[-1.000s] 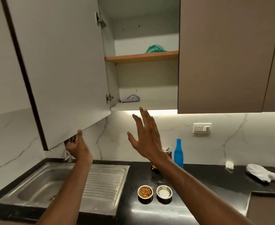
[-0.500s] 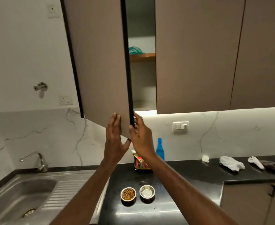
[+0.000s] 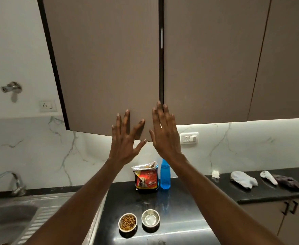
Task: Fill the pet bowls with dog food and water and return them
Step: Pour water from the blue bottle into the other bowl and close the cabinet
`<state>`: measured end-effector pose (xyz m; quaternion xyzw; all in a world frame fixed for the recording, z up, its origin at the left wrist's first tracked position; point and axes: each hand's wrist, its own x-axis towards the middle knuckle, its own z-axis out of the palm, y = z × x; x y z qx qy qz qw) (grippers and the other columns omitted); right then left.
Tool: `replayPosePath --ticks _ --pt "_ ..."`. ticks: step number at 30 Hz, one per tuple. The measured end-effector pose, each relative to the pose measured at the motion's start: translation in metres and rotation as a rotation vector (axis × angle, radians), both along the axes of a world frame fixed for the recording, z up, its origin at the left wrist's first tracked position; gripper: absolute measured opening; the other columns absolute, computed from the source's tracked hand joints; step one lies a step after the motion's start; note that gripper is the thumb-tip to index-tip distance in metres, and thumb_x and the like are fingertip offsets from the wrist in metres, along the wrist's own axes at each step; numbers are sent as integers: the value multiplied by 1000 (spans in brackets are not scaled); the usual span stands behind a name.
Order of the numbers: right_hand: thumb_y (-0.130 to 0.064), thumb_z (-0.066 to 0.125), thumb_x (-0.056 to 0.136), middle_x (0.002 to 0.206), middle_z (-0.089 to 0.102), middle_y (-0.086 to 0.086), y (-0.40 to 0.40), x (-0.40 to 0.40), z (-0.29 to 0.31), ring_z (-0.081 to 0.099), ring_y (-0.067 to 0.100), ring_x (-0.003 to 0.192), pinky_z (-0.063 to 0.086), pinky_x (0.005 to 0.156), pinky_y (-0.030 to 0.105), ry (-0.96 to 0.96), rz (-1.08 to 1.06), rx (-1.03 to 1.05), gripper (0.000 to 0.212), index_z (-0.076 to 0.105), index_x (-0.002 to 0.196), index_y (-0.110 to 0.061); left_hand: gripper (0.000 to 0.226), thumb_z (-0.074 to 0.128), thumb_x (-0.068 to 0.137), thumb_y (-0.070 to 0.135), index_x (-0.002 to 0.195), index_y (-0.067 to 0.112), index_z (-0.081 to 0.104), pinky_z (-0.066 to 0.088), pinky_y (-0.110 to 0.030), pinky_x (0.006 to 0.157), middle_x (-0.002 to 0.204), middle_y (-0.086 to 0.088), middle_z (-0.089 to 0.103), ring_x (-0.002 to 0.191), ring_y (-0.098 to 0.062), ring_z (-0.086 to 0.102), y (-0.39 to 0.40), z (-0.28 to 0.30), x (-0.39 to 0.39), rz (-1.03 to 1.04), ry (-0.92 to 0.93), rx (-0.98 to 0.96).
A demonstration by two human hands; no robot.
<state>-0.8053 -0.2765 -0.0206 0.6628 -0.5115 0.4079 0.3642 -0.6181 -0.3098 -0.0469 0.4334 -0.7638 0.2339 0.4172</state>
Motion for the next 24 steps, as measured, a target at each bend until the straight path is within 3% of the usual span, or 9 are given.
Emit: replayPosePath --ticks 3,7,12,20,24 --pt "-56 54 106 180 -12 10 -32 -8 -13 -5 32 167 4 134 56 56 -116 7 92 10 173 -11 94 47 91 85 169 38 28 11 -82 122 181 -11 -5 166 -43 -8 -31 5 3 66 -33 -23" --pt "-71 43 104 181 -3 12 -76 -19 -14 4 35 168 9 133 63 28 -146 16 97 8 173 -13 106 45 82 95 170 38 27 9 -86 119 181 -15 -3 165 -49 -6 -71 11 -7 117 -5 -28" --pt "-75 44 102 181 7 12 -127 -39 -13 5 39 167 6 131 67 16 -148 41 98 12 173 -16 105 41 83 99 170 44 19 11 -87 117 181 -16 -1 164 -52 -5 -114 4 -22 213 0 -69" --pt "-76 38 104 182 1 9 -183 -50 -16 1 42 167 11 126 74 10 -177 63 96 3 173 -19 100 36 86 99 169 46 21 9 -86 116 180 -15 8 163 -53 1 -157 1 -35 245 46 -108" --pt "-76 39 104 181 3 9 -197 -51 -17 4 44 166 12 124 76 12 -201 66 95 13 173 -17 99 36 86 99 168 46 24 10 -85 116 179 -15 13 163 -53 5 -170 0 -37 267 41 -121"
